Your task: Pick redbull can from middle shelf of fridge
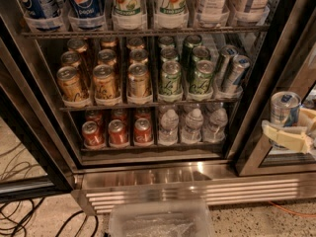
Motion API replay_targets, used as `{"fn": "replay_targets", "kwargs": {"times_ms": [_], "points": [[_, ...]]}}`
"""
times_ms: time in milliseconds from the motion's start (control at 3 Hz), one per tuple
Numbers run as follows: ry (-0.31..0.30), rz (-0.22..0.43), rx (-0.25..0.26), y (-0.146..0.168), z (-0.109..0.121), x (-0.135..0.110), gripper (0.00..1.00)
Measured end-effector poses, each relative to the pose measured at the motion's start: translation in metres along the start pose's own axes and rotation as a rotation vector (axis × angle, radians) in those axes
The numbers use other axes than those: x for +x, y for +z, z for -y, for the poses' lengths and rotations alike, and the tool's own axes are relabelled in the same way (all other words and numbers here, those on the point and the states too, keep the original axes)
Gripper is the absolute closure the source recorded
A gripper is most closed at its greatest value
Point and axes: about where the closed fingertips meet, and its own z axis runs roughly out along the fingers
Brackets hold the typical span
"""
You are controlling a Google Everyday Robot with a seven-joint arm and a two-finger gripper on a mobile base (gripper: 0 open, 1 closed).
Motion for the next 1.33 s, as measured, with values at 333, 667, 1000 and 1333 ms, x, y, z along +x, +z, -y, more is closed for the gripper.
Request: {"fn": "replay_targets", "kwargs": {"times_ms": [333, 667, 1000, 1333], "points": [[0.000, 0.000, -0.001, 0.000, 0.000, 0.000, 1.00], [-0.007, 0.010, -0.080, 0.009, -0.018, -0.003, 1.00], [-0.034, 0.048, -0.287, 0.032, -0.067, -0.013, 1.00], [-0.063, 0.100, -0.455, 0.048, -0.118, -0.021, 1.00]]}}
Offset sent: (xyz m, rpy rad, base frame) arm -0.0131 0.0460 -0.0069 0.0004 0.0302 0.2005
